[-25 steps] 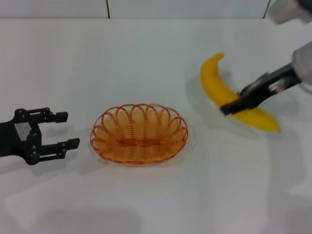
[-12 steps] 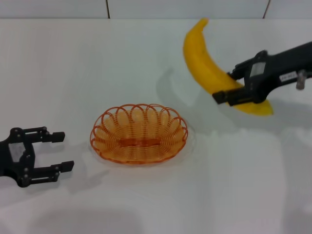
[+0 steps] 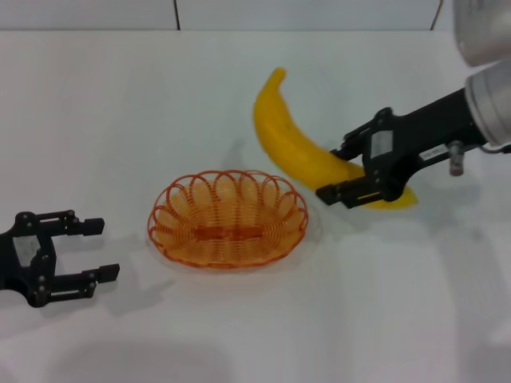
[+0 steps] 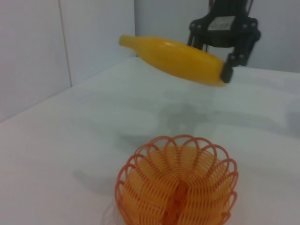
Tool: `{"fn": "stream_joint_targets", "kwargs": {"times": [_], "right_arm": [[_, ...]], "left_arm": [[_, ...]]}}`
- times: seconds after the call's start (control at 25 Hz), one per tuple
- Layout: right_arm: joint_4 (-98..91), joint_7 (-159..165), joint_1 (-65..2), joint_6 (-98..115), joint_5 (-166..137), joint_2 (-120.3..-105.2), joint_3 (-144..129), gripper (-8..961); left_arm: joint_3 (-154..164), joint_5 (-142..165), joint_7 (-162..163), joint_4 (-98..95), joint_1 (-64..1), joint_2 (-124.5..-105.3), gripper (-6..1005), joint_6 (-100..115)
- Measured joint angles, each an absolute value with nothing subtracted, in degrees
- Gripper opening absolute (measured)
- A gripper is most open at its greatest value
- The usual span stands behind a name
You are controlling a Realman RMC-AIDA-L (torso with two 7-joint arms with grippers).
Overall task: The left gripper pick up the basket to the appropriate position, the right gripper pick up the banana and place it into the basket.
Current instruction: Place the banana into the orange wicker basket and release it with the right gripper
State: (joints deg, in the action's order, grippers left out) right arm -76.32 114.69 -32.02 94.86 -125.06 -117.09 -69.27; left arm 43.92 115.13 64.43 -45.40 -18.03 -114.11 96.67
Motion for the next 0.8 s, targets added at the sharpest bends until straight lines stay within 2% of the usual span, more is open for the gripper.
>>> {"fn": "stream_joint_targets", "kwargs": {"times": [0.16,0.28,0.4,0.8], "right_arm": [[-77.2,115.0,-31.6,94.7,-124.9,-117.14,-70.2,528],[-77.3,114.8,-31.5,94.7,-124.9,-117.16,-70.4,530],[-77.3,114.6,-31.6,94.7,-124.9,-117.16,-70.9,532],[-77.7,114.8,-32.5,93.5,-121.0,-117.22,-76.8,538]], "left_arm": [[42.9,115.5,74.9,-45.2,-19.0,-113.36,708,96.8],[42.9,117.6,90.1,-43.6,-20.5,-110.5,707,97.3],[42.7,118.3,95.4,-41.7,-21.6,-108.88,707,97.4],[43.0,118.4,91.9,-41.5,-21.8,-109.12,707,95.5]]}}
